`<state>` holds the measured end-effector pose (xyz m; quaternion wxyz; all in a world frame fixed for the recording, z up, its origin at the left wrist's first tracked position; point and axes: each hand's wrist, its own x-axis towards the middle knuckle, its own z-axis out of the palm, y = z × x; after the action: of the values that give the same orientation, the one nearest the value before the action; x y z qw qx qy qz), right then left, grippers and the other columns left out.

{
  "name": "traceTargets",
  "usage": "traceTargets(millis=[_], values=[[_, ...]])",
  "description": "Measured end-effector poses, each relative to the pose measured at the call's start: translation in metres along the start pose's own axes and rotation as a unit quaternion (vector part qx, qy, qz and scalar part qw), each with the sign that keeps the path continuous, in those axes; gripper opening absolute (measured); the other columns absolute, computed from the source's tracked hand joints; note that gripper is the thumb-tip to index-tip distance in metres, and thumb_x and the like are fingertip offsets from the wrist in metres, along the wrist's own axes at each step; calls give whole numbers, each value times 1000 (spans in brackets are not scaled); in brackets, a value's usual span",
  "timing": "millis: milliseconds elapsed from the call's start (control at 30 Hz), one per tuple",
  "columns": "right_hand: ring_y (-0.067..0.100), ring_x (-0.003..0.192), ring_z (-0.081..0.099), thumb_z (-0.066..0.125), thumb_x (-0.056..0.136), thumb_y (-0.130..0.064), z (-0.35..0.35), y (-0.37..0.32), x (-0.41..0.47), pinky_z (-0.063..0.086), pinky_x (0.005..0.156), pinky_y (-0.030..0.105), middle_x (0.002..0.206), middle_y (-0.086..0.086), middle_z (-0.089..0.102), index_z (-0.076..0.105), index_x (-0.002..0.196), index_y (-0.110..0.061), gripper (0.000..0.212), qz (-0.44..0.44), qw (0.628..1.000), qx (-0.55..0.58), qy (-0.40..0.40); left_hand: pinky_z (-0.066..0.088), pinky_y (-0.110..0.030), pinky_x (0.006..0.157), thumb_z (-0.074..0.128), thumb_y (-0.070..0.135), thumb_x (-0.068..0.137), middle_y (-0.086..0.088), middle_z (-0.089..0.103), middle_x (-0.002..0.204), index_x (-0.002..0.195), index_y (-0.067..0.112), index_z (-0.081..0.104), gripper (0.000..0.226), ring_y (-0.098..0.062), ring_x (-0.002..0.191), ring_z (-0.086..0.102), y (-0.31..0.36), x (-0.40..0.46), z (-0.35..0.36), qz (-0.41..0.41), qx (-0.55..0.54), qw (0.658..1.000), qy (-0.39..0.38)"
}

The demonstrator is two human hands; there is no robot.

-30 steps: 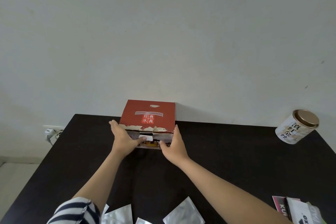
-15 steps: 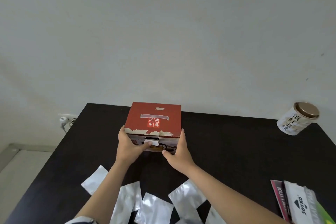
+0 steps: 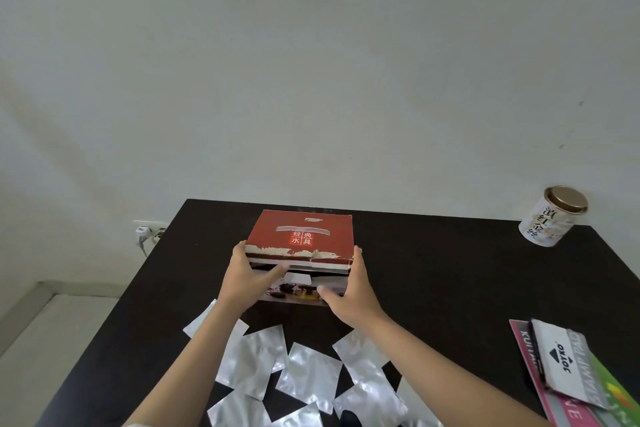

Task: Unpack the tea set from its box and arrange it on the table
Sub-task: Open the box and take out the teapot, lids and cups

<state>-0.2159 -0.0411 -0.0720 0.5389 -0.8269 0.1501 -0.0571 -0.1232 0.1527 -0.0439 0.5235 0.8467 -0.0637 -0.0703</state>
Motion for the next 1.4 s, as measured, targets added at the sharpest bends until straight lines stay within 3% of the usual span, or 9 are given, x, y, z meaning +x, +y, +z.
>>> traceTargets(millis=[100, 267, 433, 600, 700, 833, 967, 1233, 1400], values=[[13, 146, 20, 66, 73, -53, -11, -17, 15, 20, 118, 55, 153, -8, 29, 17, 141, -45, 84, -44, 998, 15, 39, 47, -33, 95, 73, 47, 75, 4, 53, 123, 141, 14, 30, 86, -14, 113, 52, 18, 12, -11, 24, -9, 999, 19], [2, 134, 34, 73, 80, -38, -25, -43, 53, 31, 115, 45, 142, -16, 38, 25, 146, -29, 82, -94, 991, 27, 92, 38, -29, 100, 65, 46, 83, 13, 50, 132, 137, 25, 39, 64, -7, 126, 43, 47, 40, -14, 96, -65, 993, 24], [12, 147, 16, 66, 79, -56, -21, -45, 92, 21, 117, 55, 161, -9, 15, 8, 152, -34, 95, -65, 991, -52, 106, 32, 2, 80, 55, 37, 92, 36, 36, 128, 142, 39, 26, 58, 23, 111, 35, 61, 77, -3, 129, -27, 991, -16], [15, 150, 0, 58, 89, -52, -10, -29, 112, 6, 120, 52, 163, -5, -6, -2, 155, -25, 93, -15, 986, -151, 68, 29, -34, 112, 45, 48, 94, 4, 26, 154, 151, 20, 13, 71, -15, 140, 27, 32, 117, 10, 80, 94, 988, -88], [15, 149, -8, 52, 93, -49, -1, -17, 115, 7, 120, 51, 163, -3, -8, 2, 155, -20, 84, 10, 977, -208, 36, 14, -45, 118, 35, 43, 99, 4, 5, 159, 151, 17, 6, 66, -11, 145, -2, 8, 121, 22, 72, 179, 973, -126], [20, 149, -13, 42, 97, -49, 1, -17, 115, 6, 120, 51, 163, 3, -10, 16, 152, -18, 69, 4, 958, -287, 28, 10, -44, 119, 30, 37, 101, 9, -8, 158, 151, 17, 7, 59, -3, 140, -15, -7, 124, 31, 103, 236, 961, -105], [28, 147, -18, 29, 101, -45, 9, -32, 104, -8, 115, 53, 162, 13, -12, 16, 153, -18, 60, 2, 926, -378, 4, 1, -25, 115, 28, 28, 103, 10, -4, 158, 151, 17, 12, 52, 2, 137, -13, -7, 126, 31, 113, 200, 969, -93], [34, 138, -37, 38, 81, -79, 50, -42, 67, -24, 107, 51, 153, 19, -34, -11, 153, -14, 109, 43, 921, -384, -48, 3, -18, 111, 29, 16, 102, 7, 5, 158, 149, 13, 22, 48, -5, 144, -3, -9, 128, 31, 112, 160, 978, -78], [34, 137, -38, 38, 78, -80, 53, -37, 65, -29, 104, 52, 153, 20, -33, -13, 152, -13, 112, 30, 922, -385, -29, 5, -21, 113, 31, 17, 102, 8, 5, 158, 149, 14, 23, 48, -6, 144, -2, -9, 127, 31, 112, 161, 978, -77]])
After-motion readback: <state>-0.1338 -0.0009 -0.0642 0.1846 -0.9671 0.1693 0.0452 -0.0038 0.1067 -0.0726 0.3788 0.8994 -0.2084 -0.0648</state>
